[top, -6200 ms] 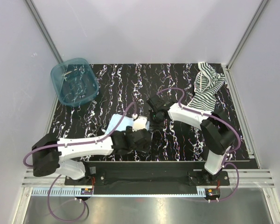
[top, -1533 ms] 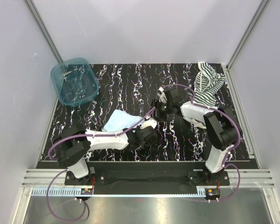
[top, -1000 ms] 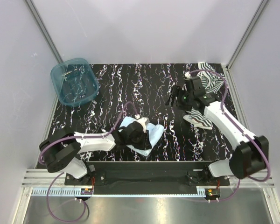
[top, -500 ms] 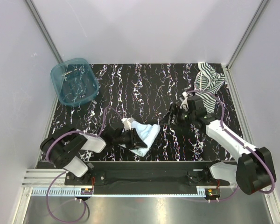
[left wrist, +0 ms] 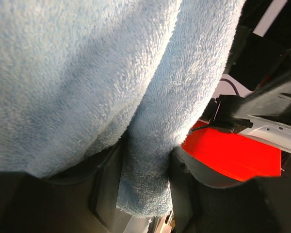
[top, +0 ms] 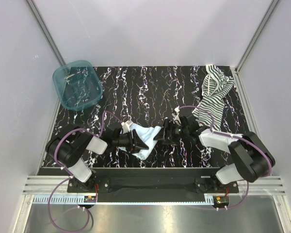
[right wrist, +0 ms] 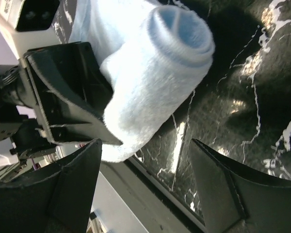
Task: Roll the towels
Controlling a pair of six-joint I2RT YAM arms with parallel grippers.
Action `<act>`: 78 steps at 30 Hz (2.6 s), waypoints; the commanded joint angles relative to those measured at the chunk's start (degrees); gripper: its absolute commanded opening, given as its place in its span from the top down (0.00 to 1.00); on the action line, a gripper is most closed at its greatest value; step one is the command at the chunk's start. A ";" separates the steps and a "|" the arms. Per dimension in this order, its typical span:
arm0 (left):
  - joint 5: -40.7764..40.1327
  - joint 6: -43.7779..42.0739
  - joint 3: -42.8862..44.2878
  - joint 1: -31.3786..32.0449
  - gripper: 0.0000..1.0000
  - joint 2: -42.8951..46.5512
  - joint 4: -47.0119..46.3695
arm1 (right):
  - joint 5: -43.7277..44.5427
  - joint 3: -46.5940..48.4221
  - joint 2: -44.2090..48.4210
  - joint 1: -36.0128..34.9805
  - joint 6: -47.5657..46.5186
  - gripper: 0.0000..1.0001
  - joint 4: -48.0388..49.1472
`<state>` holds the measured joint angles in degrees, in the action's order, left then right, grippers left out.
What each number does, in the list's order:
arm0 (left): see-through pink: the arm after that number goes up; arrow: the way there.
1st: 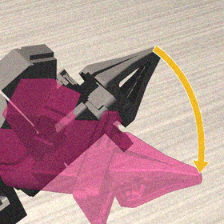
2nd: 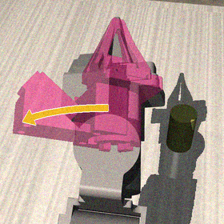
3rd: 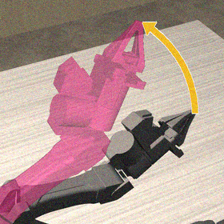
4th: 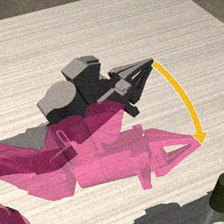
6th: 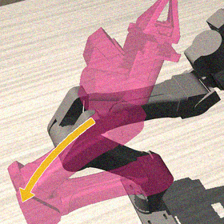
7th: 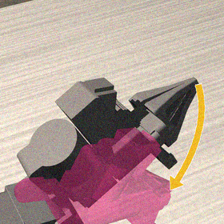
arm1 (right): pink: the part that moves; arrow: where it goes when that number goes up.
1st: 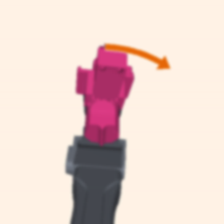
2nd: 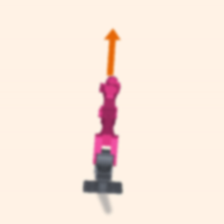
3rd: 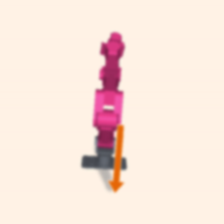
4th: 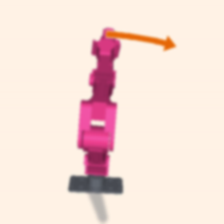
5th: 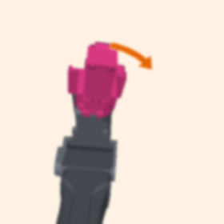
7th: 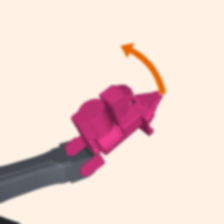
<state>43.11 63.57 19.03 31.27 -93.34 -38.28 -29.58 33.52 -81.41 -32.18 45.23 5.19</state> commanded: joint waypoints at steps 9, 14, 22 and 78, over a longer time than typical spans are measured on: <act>1.36 0.15 -2.06 -1.65 0.61 -2.55 -2.15 | 1.46 0.93 -11.22 -2.09 3.98 0.25 15.10; 2.41 0.94 -2.15 -2.00 0.62 -4.13 -4.17 | 1.64 1.81 -15.36 -3.41 4.42 0.34 17.39; 0.06 -3.61 0.38 -2.17 0.46 -0.63 3.88 | 2.16 2.34 -16.95 -4.99 5.48 0.80 18.19; -84.95 -29.74 51.20 55.39 0.28 -3.07 76.07 | 17.37 26.25 -13.08 -6.93 -6.65 0.83 -41.84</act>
<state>-39.72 31.55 68.82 86.35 -94.67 37.76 -13.93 57.67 -94.50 -38.26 39.64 -34.87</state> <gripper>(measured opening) 0.725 0.249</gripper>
